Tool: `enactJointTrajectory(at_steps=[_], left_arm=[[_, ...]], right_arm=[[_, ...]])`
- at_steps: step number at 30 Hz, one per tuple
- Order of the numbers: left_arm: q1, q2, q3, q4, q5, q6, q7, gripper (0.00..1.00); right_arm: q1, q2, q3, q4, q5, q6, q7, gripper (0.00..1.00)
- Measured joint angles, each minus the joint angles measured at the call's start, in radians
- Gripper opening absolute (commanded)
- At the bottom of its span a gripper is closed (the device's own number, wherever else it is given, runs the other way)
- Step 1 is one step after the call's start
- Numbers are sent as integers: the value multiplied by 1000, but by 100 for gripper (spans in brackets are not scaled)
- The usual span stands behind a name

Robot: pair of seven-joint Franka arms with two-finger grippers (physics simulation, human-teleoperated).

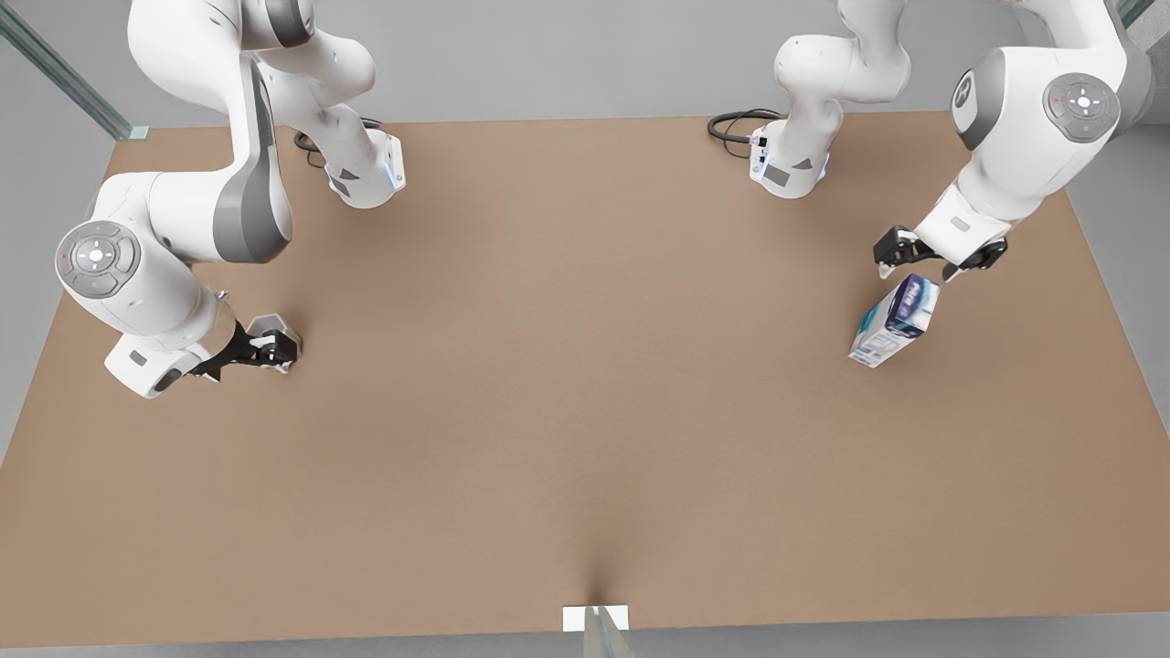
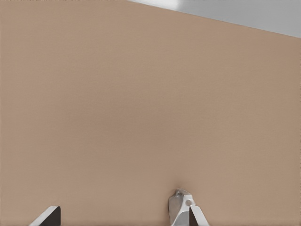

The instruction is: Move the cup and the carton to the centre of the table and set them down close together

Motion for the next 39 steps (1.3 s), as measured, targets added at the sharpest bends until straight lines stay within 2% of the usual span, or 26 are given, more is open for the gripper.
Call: enactJointTrajectory(at_steps=[3, 7, 16, 22, 27, 33, 39], left_arm=[[-3, 10, 0, 0, 1, -2, 2, 100], [0, 21, 0, 2, 1, -11, 1, 100], [-1, 23, -3, 5, 0, -41, -1, 100], [-4, 22, -3, 5, -1, -55, -6, 100], [0, 20, 2, 5, -2, -87, -2, 100], [2, 31, 2, 5, -2, -91, -1, 100], [-2, 49, 2, 5, -2, -91, -2, 100]], right_arm=[[1, -15, -1, -2, 3, -9, -9, 100], [-16, -129, -57, -234, -6, -50, -14, 100], [-53, -198, -84, -605, -6, 263, -61, 100], [-60, -195, -107, -673, -6, 328, -71, 100], [-84, -183, -148, -794, -6, 498, -121, 100], [-92, -210, -175, -933, -6, 611, -164, 100], [-90, -190, -200, -953, -6, 660, -178, 100]])
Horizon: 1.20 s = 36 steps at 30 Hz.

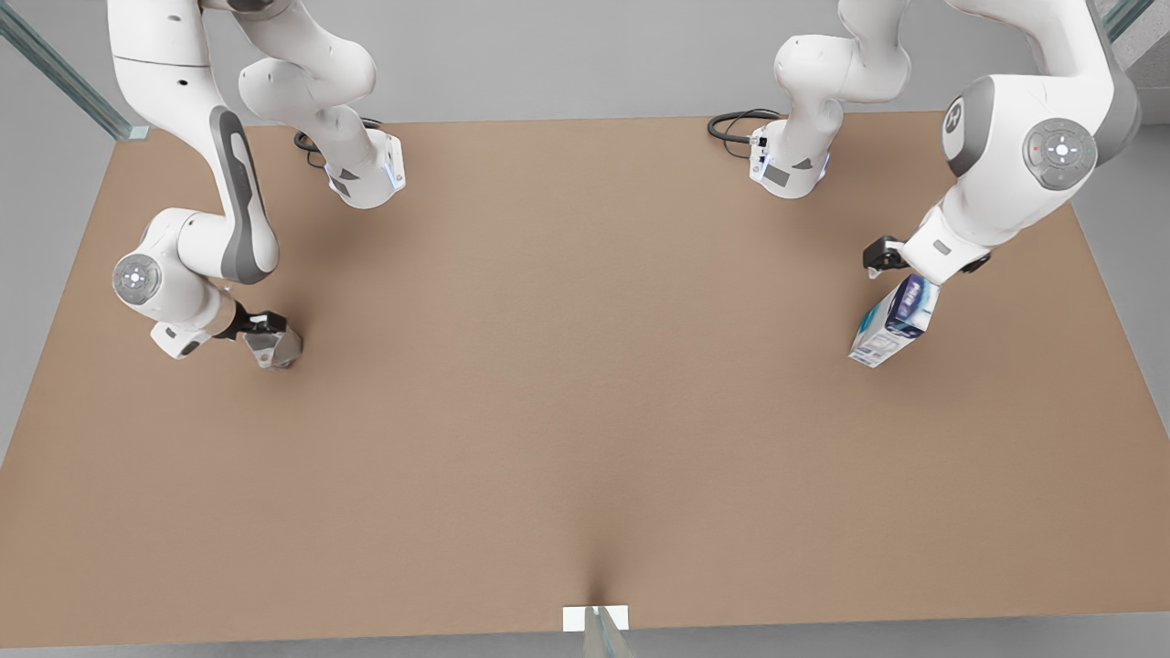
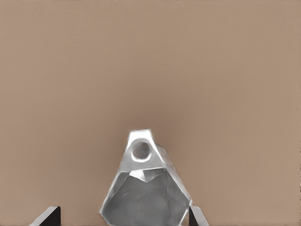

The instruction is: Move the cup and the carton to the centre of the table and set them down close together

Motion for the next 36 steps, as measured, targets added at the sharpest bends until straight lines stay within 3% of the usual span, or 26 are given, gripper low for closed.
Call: enactJointTrajectory(at_steps=[30, 31, 32, 33, 36], left_arm=[[5, -8, 0, 37, 0, -6, 5, 100], [4, -8, 1, 37, 0, -6, 6, 100], [6, -2, 1, 55, 0, -8, 6, 100], [10, -2, 0, 57, 0, -8, 5, 100], [6, -2, 2, 57, -6, -8, 6, 100]], right_arm=[[-57, 180, -10, -11, 9, 89, -26, 100], [-57, 180, -8, -11, 9, 88, -25, 96], [-55, 180, -8, -9, 9, 87, -23, 66], [-56, 180, -7, -8, 9, 85, -22, 56], [-54, 183, -5, -2, 9, 80, -21, 56]])
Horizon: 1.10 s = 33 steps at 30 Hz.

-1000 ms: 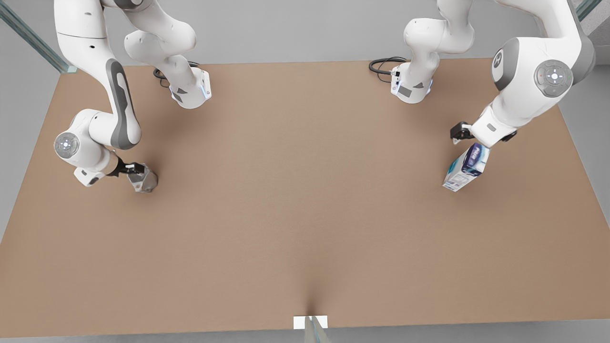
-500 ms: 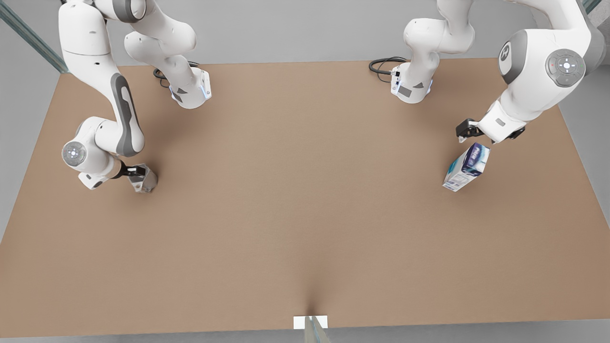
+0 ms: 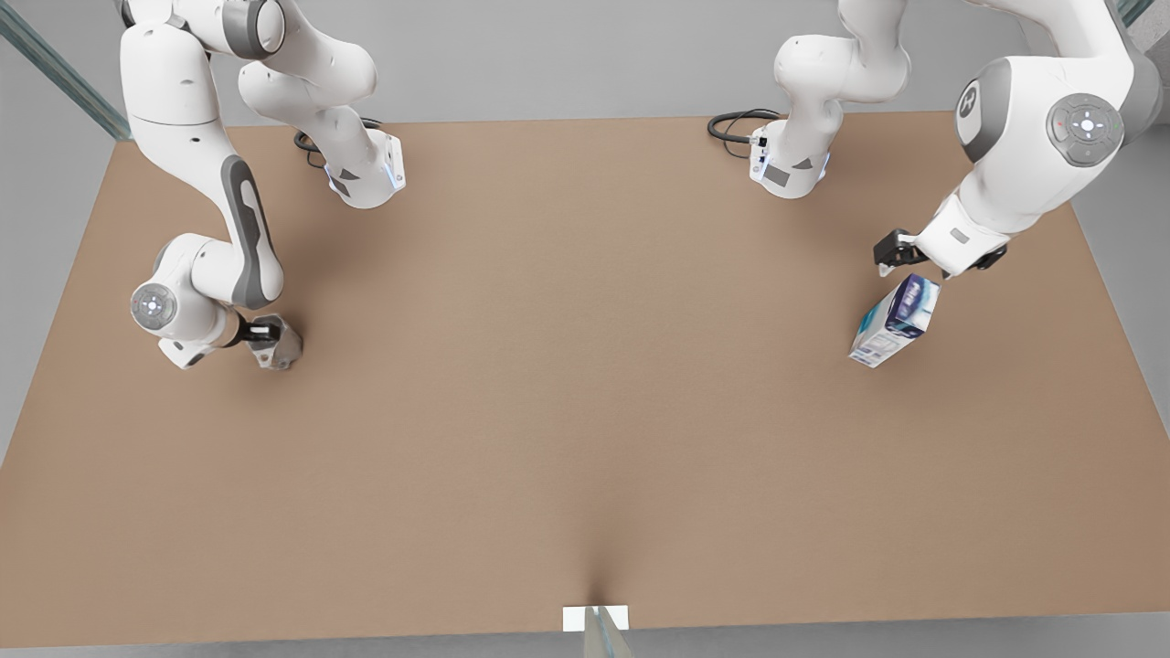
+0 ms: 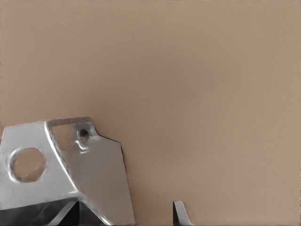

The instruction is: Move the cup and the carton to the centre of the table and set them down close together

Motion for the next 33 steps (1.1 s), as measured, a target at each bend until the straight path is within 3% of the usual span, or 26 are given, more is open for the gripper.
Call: enactJointTrajectory(at_steps=[2, 7, 18, 23, 30, 33], left_arm=[[3, 0, 0, 0, -4, 0, 1, 100], [-6, 4, -1, 0, -8, -5, -4, 100], [-33, 6, -3, 0, -3, -19, 0, 100], [-29, 6, -2, -1, -1, -22, 0, 100], [-32, 6, -2, -2, -1, -25, 1, 100], [-38, 14, -3, -2, -1, -25, 0, 100]], right_arm=[[0, 1, 2, 2, 1, -4, 4, 37], [2, 2, 12, 6, -1, -19, -1, 21], [7, -1, 42, 52, 9, -79, -6, 21], [204, -10, 70, 233, 74, -140, -8, 21], [560, 376, 67, 720, 478, -131, 5, 21], [623, 449, 68, 799, 592, -129, 9, 21]])
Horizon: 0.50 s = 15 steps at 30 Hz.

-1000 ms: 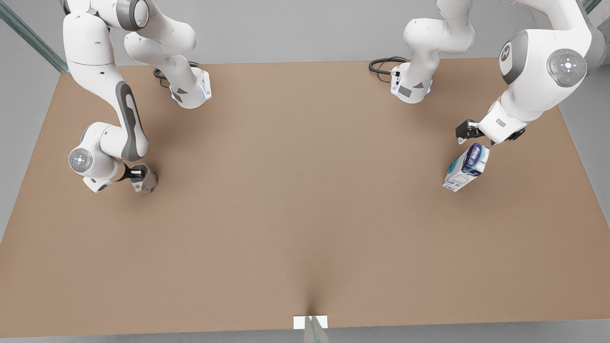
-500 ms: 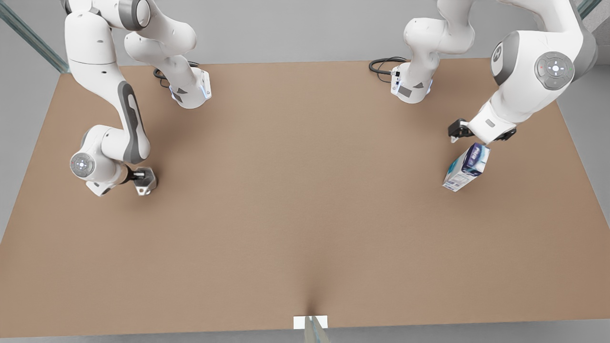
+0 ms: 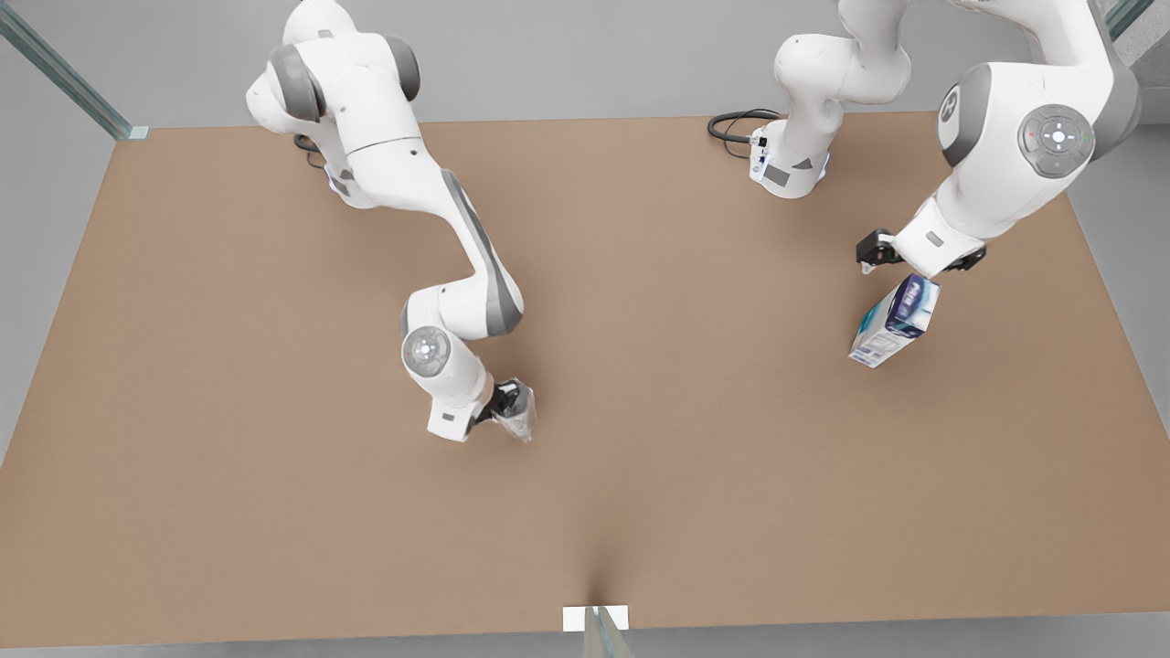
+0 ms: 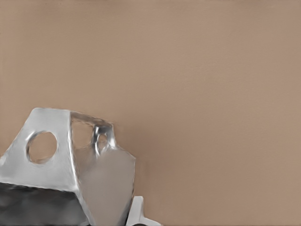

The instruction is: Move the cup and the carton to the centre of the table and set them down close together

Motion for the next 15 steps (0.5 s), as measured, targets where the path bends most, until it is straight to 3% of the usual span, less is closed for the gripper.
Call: enactJointTrajectory(at_steps=[5, 15], left_arm=[[3, 0, 0, 0, 0, 0, 0, 100], [1, 3, 1, 0, 0, 0, 0, 100]], right_arm=[[-21, 144, -3, 177, 78, -7, 4, 21], [-10, 251, 3, 276, 149, -8, 46, 21]])
